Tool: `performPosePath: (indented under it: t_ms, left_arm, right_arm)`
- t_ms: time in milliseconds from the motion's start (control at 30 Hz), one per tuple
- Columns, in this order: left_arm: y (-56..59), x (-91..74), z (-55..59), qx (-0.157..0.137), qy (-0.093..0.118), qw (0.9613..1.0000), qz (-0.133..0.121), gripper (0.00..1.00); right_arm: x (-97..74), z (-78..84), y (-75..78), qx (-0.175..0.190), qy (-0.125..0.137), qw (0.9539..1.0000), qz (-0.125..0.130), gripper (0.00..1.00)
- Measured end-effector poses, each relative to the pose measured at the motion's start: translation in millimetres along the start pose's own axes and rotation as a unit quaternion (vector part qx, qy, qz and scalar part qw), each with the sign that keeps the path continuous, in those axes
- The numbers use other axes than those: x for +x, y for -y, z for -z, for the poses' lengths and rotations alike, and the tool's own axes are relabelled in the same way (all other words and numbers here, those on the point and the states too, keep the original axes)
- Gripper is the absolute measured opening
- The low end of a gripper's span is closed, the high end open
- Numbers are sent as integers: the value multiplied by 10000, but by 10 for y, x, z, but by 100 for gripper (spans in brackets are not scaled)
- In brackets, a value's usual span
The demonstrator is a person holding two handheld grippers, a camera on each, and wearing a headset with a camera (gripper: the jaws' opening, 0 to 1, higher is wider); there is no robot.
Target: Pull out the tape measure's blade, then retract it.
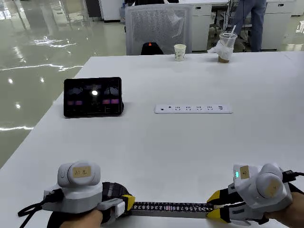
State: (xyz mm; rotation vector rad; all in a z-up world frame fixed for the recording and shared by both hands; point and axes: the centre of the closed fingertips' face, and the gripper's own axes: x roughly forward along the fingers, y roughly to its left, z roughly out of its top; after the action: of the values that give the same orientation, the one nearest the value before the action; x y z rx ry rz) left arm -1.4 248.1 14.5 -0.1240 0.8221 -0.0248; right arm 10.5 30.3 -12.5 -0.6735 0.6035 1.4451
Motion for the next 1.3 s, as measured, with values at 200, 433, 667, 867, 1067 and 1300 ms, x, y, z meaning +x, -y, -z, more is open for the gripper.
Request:
performPosePath:
  t_ms: [200, 433, 667, 867, 1067, 1300]
  left_arm:
    - [1, -3, 1, -3, -2, 10000, 7, 56]
    - [-4, 4, 1, -16, -9, 10000, 24, 56]
    - [-15, 22, 3, -23, -15, 10000, 38, 56]
    - [-12, 23, 4, -37, -25, 10000, 52, 56]
    - [-9, 18, 6, -44, -18, 10000, 59, 56]
    - [-10, 17, 6, -50, -19, 10000, 72, 56]
  right_arm:
    - [32, -36, -10, 19, 20, 10000, -9, 11]
    - [88, -98, -25, -1, 57, 10000, -35, 11]
    - [130, -138, -28, -2, 90, 10000, -43, 11]
    - [162, -176, -32, -2, 110, 9999, -55, 11]
    - [216, -234, -40, 8, 143, 9999, -76, 11]
    - [270, -297, -60, -29, 167, 9998, -95, 11]
